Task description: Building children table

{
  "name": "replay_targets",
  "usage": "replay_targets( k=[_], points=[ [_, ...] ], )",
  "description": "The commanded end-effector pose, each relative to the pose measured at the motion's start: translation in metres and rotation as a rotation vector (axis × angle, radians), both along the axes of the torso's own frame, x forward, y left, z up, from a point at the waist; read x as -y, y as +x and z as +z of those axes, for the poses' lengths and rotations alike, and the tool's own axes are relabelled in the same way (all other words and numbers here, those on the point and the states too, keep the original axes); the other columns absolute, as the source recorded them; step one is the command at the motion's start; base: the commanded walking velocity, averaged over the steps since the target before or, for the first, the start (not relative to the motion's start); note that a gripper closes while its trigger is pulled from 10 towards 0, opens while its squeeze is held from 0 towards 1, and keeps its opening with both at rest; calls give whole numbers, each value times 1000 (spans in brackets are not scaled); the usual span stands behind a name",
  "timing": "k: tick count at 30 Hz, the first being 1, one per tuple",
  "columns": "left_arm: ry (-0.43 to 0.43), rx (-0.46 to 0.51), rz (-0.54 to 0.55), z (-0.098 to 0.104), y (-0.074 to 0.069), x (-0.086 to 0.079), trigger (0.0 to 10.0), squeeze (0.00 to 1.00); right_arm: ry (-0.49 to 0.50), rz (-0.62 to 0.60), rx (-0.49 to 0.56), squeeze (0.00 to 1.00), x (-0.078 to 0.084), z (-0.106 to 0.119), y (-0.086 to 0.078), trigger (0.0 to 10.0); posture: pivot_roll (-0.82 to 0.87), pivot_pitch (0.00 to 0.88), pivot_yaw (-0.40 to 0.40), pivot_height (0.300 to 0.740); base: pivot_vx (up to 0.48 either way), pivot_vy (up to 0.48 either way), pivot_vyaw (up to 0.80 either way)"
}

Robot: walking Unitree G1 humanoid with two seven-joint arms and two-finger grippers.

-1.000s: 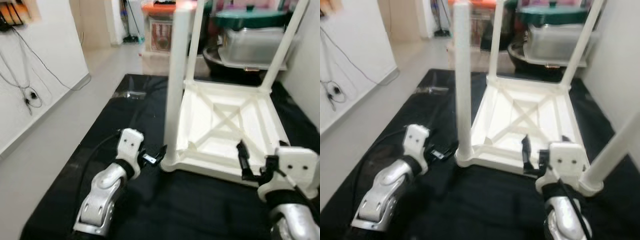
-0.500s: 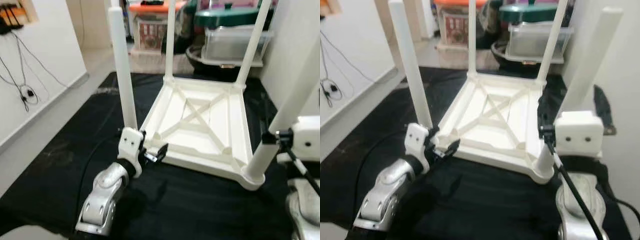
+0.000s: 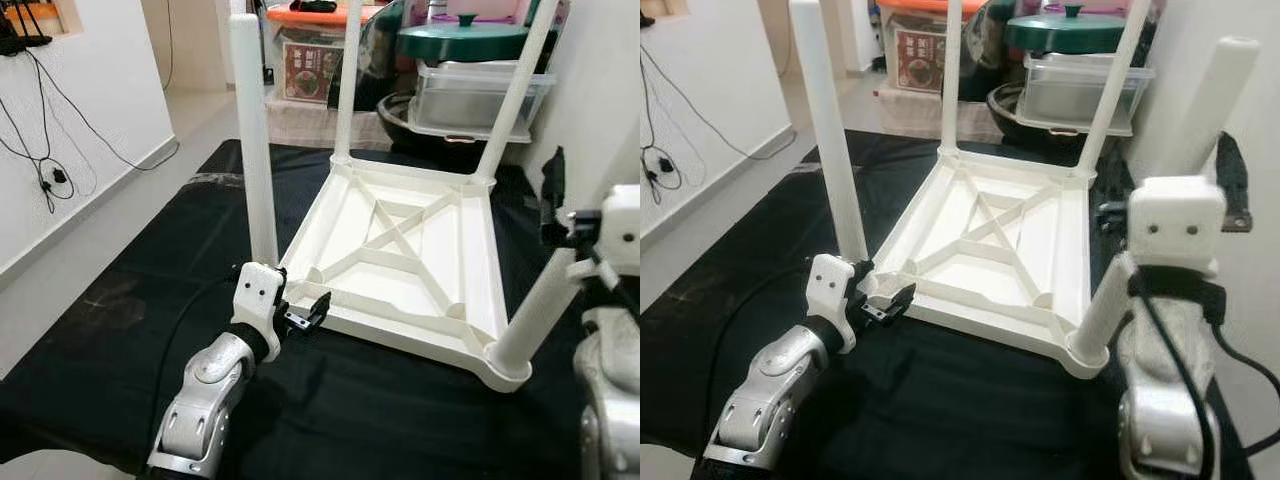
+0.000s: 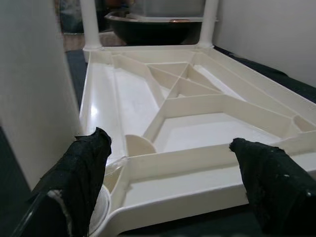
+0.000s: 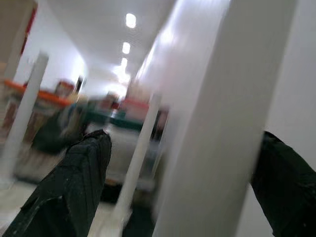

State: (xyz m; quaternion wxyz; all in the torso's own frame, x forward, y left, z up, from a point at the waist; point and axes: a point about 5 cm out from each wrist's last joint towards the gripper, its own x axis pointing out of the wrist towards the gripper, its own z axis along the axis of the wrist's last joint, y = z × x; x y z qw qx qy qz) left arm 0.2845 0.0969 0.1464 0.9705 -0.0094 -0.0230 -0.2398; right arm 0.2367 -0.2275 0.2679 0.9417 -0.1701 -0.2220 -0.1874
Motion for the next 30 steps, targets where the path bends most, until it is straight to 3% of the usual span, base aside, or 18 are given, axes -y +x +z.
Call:
replay_targets(
  k=[1, 2, 3, 8, 17, 20, 21, 24, 26, 28, 30],
  points=[
    [12, -2, -4, -2, 1, 2, 10000, 0, 107, 5, -107, 0, 9, -18, 6, 4275, 102, 0, -90, 740, 0, 0, 0],
    [12, -2, -3, -2, 1, 2, 10000, 0, 138, 10, -127, 0, 10, -22, 7, 4275, 102, 0, -90, 740, 0, 0, 0],
    [12, -3, 0, -2, 1, 2, 10000, 0, 176, 18, -143, 0, 10, -26, 7, 0, 102, 0, -90, 740, 0, 0, 0],
    [15, -6, -1, -3, 1, 2, 10000, 0, 299, 8, -214, 0, 14, -44, 8, 0, 95, 0, -85, 740, 0, 0, 0],
    [16, -9, -10, -3, 1, 4, 10000, 0, 469, 13, -178, 0, 19, -49, 6, 0, 92, 0, -81, 740, 0, 0, 0],
    [17, -13, -11, -4, 1, 4, 10000, 0, 836, 65, -151, 0, 16, -64, 10, 0, 93, 0, -82, 740, 0, 0, 0],
    [17, -13, -11, -4, 1, 4, 10000, 0, 836, 65, -151, 0, 16, -64, 10, 0, 93, 0, -82, 740, 0, 0, 0],
    [14, -16, -6, -5, 1, 4, 10000, 0, 1205, 129, -158, 0, 2, -90, 14, 0, 94, 0, -84, 740, 0, 0, 0],
    [14, -16, -6, -5, 1, 4, 10000, 0, 1205, 129, -158, 0, 2, -90, 14, 0, 94, 0, -84, 740, 0, 0, 0],
    [2, -31, 4, -6, 1, 3, 10000, 0, 1357, 262, -195, 0, -21, -100, 17, 0, 95, 0, -84, 740, 0, 0, 0],
    [0, -37, 5, -7, 0, 3, 10000, 0, 1424, 330, -230, 0, -35, -105, 18, 0, 96, 0, -85, 740, 0, 0, 0]
  ],
)
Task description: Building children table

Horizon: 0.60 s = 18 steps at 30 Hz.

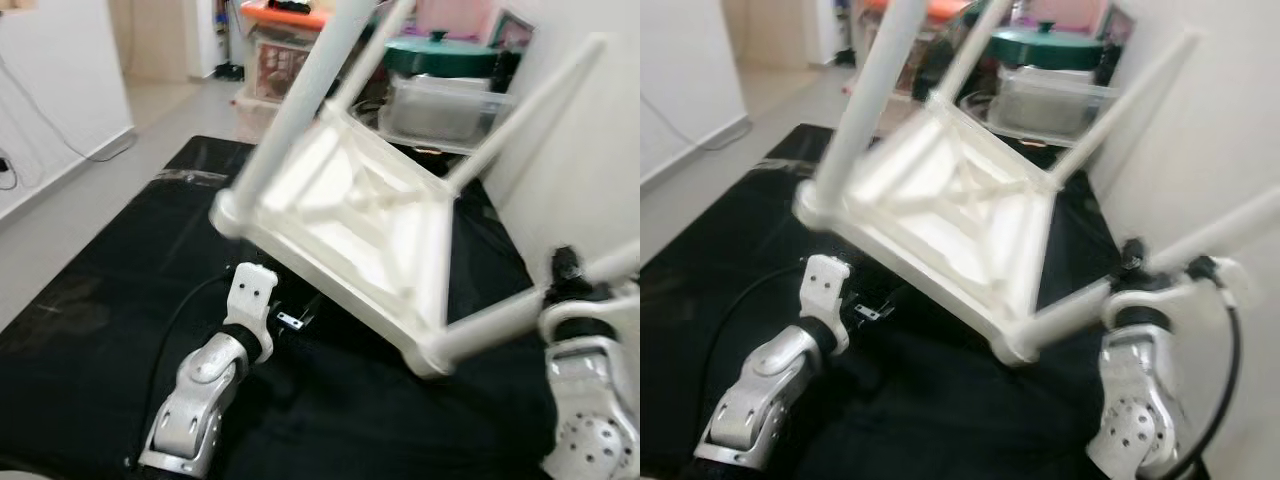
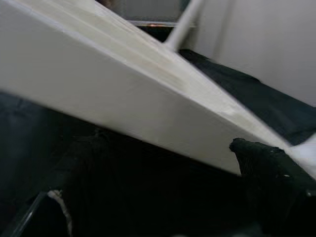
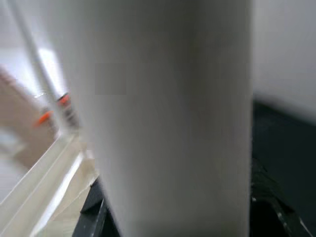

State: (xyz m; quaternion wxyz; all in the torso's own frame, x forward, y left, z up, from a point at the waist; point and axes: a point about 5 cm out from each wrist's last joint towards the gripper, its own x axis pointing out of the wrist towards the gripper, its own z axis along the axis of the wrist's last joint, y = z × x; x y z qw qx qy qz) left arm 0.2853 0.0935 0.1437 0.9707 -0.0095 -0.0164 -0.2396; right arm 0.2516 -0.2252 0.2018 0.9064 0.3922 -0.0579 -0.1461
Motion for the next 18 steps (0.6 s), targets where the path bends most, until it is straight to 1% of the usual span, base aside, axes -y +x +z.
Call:
replay_targets(
  k=[1, 3, 4, 6, 7, 10, 12, 13, 14, 15, 16, 17, 18],
  points=[
    [-2, -24, 4, -4, -1, -1, 10000, 0, 257, 110, -107, 0, -33, -39, 3, 0, 96, 0, -85, 740, 0, 0, 0],
    [-1, -21, 8, -4, 1, -1, 10000, 0, 291, 155, -131, 0, -41, -48, 4, 0, 96, 0, -85, 740, 0, 0, 0],
    [-1, -20, 6, -4, 1, 0, 10000, 0, 301, 197, -143, 0, -45, -52, 4, 0, 96, 0, -85, 740, 0, 0, 0],
    [-1, -20, 6, -4, 1, 0, 10000, 0, 301, 197, -143, 0, -45, -52, 4, 0, 96, 0, -85, 740, 0, 0, 0],
    [-2, -20, 4, -4, 1, 0, 10000, 0, 306, 225, -148, 0, -48, -54, 5, 0, 96, 0, -85, 740, 0, 0, 0],
    [-2, -20, 4, -4, 1, 0, 10000, 0, 306, 225, -148, 0, -48, -54, 5, 0, 96, 0, -85, 740, 0, 0, 0],
    [-2, -20, 6, -4, 1, 0, 10000, 0, 356, 301, -248, 0, -57, -75, 2, 0, 101, 0, -93, 740, 0, 0, 0],
    [-1, -18, 9, -4, 1, 0, 10000, 0, 401, 261, -318, 0, -57, -86, 0, 0, 101, 0, -93, 740, 0, 0, 0],
    [0, -16, 12, -3, 1, -1, 10000, 0, 450, 193, -385, 0, -54, -95, -3, 0, 101, 0, -93, 740, 0, 0, 0],
    [0, -16, 12, -3, 1, -1, 10000, 0, 450, 193, -385, 0, -54, -95, -3, 0, 101, 0, -93, 740, 0, 0, 0],
    [1, -15, 14, -3, 1, -1, 10000, 0, 482, 141, -424, 0, -51, -100, -5, 0, 101, 0, -93, 740, 0, 0, 0],
    [1, -15, 14, -3, 1, -1, 10000, 0, 482, 141, -424, 0, -51, -100, -5, 0, 101, 0, -93, 740, 0, 0, 0],
    [1, -14, 17, -3, 1, -2, 10000, 0, 524, 111, -429, 0, -50, -101, -6, 0, 109, 0, -107, 740, 0, 0, 0]
  ],
)
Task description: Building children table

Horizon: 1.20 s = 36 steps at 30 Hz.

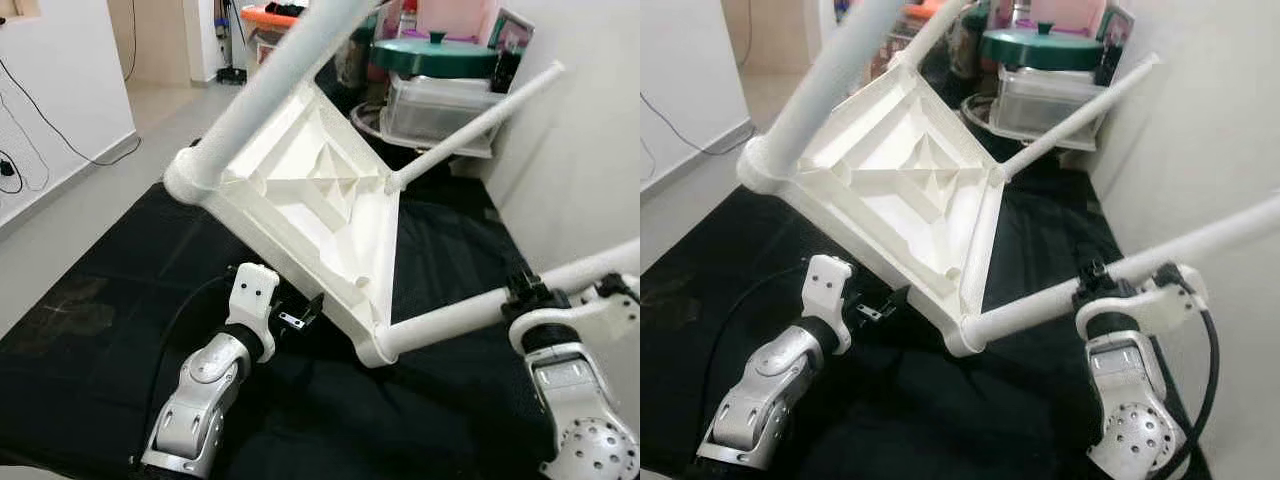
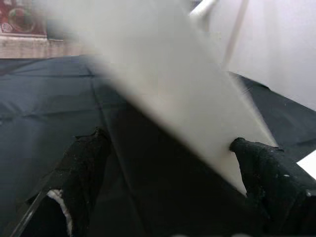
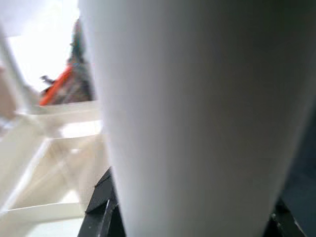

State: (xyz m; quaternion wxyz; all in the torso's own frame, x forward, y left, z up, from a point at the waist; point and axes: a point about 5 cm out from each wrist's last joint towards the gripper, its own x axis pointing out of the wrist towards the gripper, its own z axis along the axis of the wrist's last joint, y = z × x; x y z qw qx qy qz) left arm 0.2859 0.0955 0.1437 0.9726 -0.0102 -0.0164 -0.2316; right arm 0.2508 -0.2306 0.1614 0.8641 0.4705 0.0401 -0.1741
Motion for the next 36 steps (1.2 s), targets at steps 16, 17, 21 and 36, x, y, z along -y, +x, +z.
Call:
replay_targets(
  k=[16, 17, 21, 36],
  points=[
    [0, 96, 87, 18, 12, -12, 10000, 0, 294, 151, -433, 0, -69, -81, 3, 0, 126, 0, -116, 740, 0, 0, 0],
    [-1, 104, 94, 19, 13, -13, 10000, 0, 295, 153, -443, 0, -70, -81, 4, 0, 126, 0, -116, 740, 0, 0, 0],
    [-1, 113, 100, 22, 15, -15, 10000, 0, 273, 142, -484, 0, -67, -87, 4, 1412, 126, 0, -116, 740, 0, 0, 0],
    [21, 135, 89, 24, 22, -17, 10000, 0, 254, -18, -611, 1000, -43, -99, -17, 10000, 98, 0, -99, 740, 0, 0, 0]
  ],
)
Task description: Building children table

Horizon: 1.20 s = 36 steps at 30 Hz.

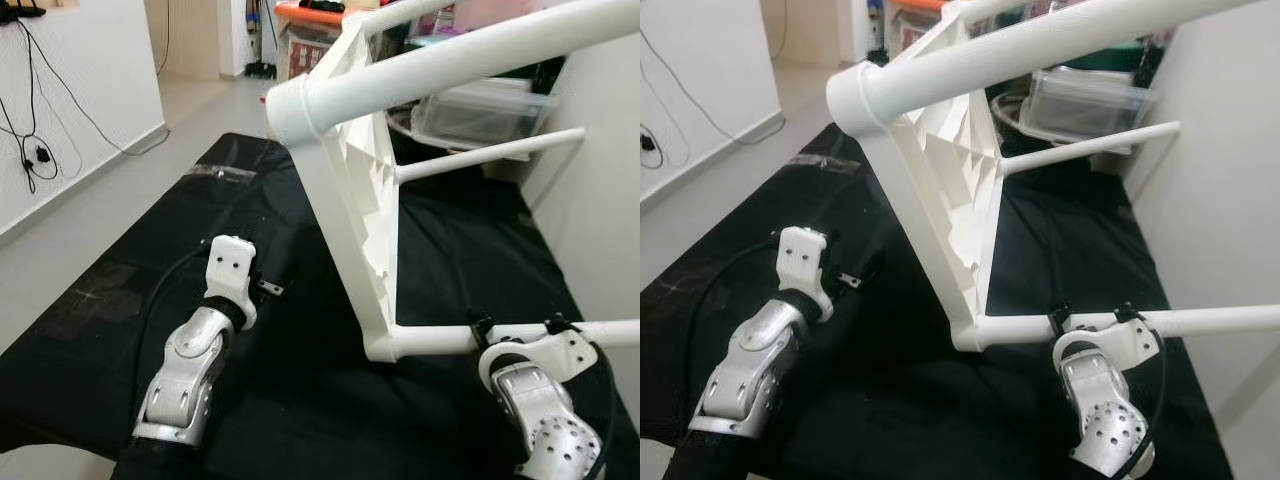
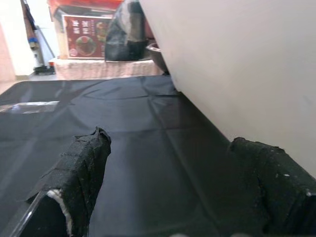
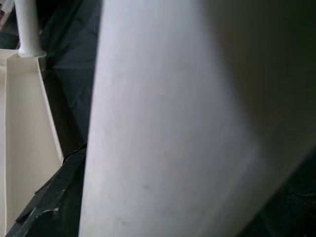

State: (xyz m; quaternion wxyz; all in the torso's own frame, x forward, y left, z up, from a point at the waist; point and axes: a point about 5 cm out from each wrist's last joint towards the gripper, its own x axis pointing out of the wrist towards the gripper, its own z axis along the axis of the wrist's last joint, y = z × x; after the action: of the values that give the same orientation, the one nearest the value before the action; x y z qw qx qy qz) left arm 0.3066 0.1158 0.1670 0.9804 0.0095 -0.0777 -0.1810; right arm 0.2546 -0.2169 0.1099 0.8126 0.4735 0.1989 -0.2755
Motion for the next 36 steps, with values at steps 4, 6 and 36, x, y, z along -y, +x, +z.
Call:
replay_targets(
  k=[4, 6, 36],
  points=[
    [16, 10, -16, 1, 2, 4, 10000, 0, 144, -11, -255, 843, -25, -47, -24, 10000, 96, 0, -103, 740, 0, 0, 0],
    [17, 11, -16, 0, 2, 3, 10000, 0, 134, -52, -270, 224, -19, -45, -29, 10000, 91, 0, -103, 740, 0, 0, 0],
    [41, 28, -26, 2, 7, 1, 10000, 0, -72, -265, -350, 224, 36, -30, -69, 10000, 65, 0, -96, 740, 0, 0, 0]
  ],
)
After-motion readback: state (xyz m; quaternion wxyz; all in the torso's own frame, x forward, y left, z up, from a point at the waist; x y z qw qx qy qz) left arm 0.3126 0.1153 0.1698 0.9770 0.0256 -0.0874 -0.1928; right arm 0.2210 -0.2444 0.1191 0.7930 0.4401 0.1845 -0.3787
